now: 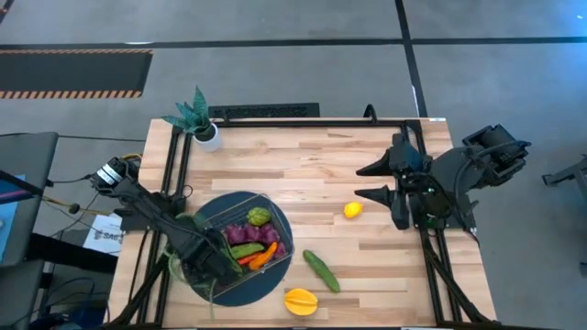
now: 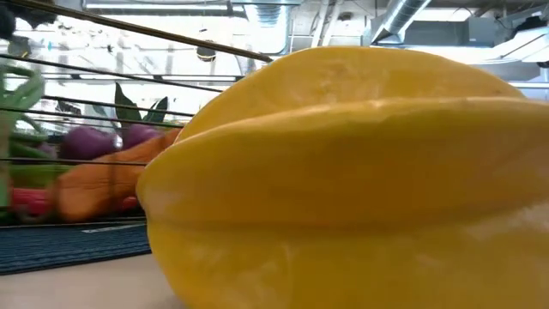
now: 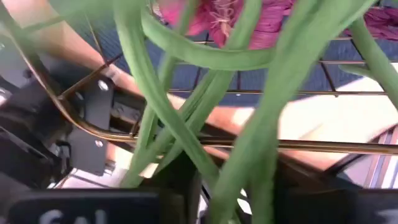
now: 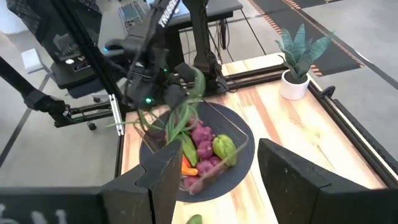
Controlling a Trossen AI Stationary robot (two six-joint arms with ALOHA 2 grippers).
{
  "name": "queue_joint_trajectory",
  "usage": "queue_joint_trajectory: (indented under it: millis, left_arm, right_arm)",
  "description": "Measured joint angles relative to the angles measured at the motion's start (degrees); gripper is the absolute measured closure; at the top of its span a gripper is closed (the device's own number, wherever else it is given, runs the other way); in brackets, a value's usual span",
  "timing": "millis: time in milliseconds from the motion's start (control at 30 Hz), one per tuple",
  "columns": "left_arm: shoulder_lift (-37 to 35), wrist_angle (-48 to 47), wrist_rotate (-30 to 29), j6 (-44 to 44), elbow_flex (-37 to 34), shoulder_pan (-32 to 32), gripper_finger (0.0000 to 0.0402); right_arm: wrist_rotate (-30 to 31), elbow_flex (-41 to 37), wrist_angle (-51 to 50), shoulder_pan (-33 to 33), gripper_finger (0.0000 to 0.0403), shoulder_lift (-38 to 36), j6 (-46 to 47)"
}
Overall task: Build produce basket
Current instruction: Put the bunch of green beans into the wire basket, then put the green cucumber into the wire basket
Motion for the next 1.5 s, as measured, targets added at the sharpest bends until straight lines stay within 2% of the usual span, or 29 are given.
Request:
queue_joint_trajectory:
  millis: [133,233,433,533,800,1100,1167,1267,1500]
  left_arm:
    - [0.02,0.23,-1.72,1.87,0.00,3.74,0.0256]
    - [0.02,0.25,-0.33,2.10,0.00,6.13,0.0226]
    - [0.00,0.35,0.31,4.62,2.83,8.11,0.0187]
    - [0.00,0.72,-2.47,5.60,6.83,8.45,0.0177]
    - [-0.10,-0.39,-14.68,5.80,19.26,9.02,0.0163]
    - [-0.11,-0.25,-15.80,4.13,23.71,9.15,0.0163]
    - [-0.11,0.18,-18.67,4.24,23.91,9.15,0.0163]
    - [-0.11,3.85,-26.92,4.73,23.91,9.15,0.0163]
    - [-0.11,11.05,-43.18,8.16,23.91,9.62,0.0163]
  right_arm:
    - [-0.41,0.07,-0.67,0.00,0.0185,0.34,0.31]
    - [-0.52,0.07,-0.58,0.00,0.0195,0.54,0.40]
    - [-1.04,0.07,-0.52,0.66,0.0203,0.65,0.05]
    - [-1.96,0.07,-0.52,1.10,0.0203,0.65,0.02]
    - [-1.96,0.07,-0.49,2.10,0.0206,0.63,0.02]
    - [-1.96,0.07,-0.53,2.05,0.0204,0.63,-0.02]
    - [-1.96,0.07,-0.73,2.05,0.0205,0.63,-0.02]
    - [-1.96,0.07,-3.02,2.05,0.0208,0.63,1.15]
    - [-1.96,0.07,-10.80,1.47,0.0211,0.63,9.54]
